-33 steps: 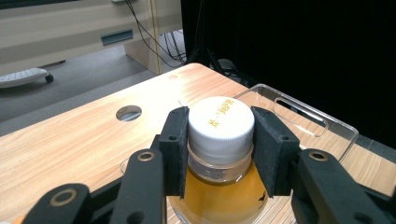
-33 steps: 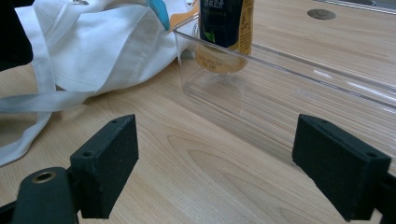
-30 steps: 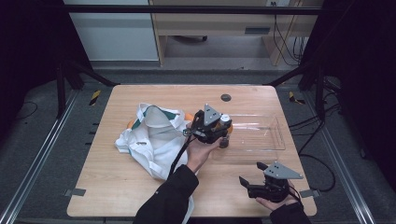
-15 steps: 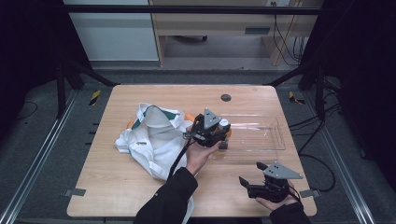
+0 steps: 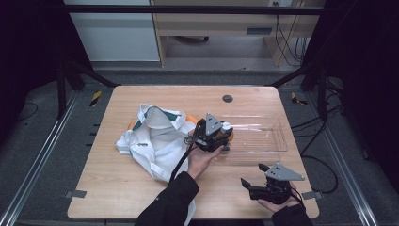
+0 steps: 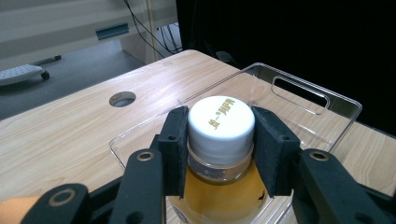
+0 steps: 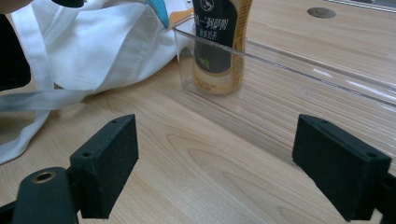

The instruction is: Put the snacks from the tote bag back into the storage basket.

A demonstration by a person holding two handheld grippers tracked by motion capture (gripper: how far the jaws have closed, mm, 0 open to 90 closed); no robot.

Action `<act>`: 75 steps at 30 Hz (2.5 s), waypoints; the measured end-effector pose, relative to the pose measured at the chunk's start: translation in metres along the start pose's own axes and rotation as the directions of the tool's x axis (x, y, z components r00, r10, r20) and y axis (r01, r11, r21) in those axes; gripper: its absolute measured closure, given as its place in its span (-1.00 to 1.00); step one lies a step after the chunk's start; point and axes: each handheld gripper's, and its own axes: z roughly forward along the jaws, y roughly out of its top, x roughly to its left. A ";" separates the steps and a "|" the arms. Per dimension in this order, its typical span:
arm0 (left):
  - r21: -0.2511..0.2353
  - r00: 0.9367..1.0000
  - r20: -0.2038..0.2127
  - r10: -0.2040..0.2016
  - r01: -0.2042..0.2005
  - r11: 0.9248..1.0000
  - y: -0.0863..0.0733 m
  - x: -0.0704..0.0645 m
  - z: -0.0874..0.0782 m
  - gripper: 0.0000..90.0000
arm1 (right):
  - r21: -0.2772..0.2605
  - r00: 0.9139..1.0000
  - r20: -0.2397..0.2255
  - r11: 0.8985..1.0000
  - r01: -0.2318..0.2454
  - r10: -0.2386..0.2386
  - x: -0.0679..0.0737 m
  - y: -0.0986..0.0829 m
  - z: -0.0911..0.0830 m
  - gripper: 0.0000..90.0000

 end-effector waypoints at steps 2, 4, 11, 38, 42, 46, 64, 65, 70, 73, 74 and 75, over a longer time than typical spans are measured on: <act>0.001 1.000 0.002 -0.002 0.002 1.000 0.000 0.000 0.000 0.28 | -0.001 1.000 0.002 1.000 0.001 -0.001 0.000 0.000 0.000 -0.67; 0.009 1.000 0.005 0.004 -0.004 1.000 0.000 0.001 -0.001 0.25 | -0.002 1.000 0.002 1.000 0.001 -0.001 0.000 0.000 0.000 -0.67; 0.010 1.000 0.014 0.022 -0.022 1.000 0.001 0.002 -0.010 -0.04 | -0.001 1.000 0.006 1.000 0.001 -0.001 -0.001 0.000 0.000 -0.67; 0.034 0.997 0.036 0.066 -0.067 0.997 -0.022 0.037 -0.106 -0.28 | -0.009 0.999 0.030 1.000 -0.012 0.012 -0.004 0.000 -0.001 -0.69; 0.046 0.998 0.015 0.054 -0.054 0.997 -0.035 0.046 -0.118 -0.29 | -0.013 0.999 0.032 1.000 -0.013 0.014 -0.004 0.000 -0.002 -0.69; 0.060 0.999 0.003 0.051 -0.052 0.997 -0.047 0.051 -0.129 -0.30 | -0.013 0.999 0.035 1.000 -0.011 0.012 -0.004 0.000 -0.002 -0.69; 0.071 0.994 -0.100 -0.037 0.045 0.996 -0.100 0.088 -0.177 -0.37 | -0.016 0.999 0.053 1.000 -0.009 0.010 -0.007 -0.001 -0.002 -0.71; 0.072 0.994 -0.105 -0.042 0.050 0.996 -0.103 0.091 -0.179 -0.37 | -0.016 0.999 0.053 1.000 -0.009 0.010 -0.007 -0.001 -0.002 -0.71; 0.068 0.991 -0.123 -0.057 0.066 0.996 -0.121 0.100 -0.191 -0.40 | -0.017 0.998 0.055 1.000 -0.004 0.005 -0.007 -0.001 -0.002 -0.71; 0.061 0.990 -0.125 -0.067 0.075 0.995 -0.130 0.106 -0.199 -0.41 | -0.009 0.998 0.060 1.000 -0.001 0.001 -0.007 -0.002 -0.001 -0.71; 0.061 0.989 -0.126 -0.073 0.081 0.995 -0.134 0.108 -0.202 -0.41 | -0.009 0.998 0.060 1.000 -0.001 0.001 -0.007 -0.002 -0.001 -0.71; 0.061 0.989 -0.128 -0.078 0.086 0.994 -0.137 0.109 -0.204 -0.41 | -0.010 0.998 0.061 1.000 0.000 0.000 -0.008 -0.002 -0.001 -0.71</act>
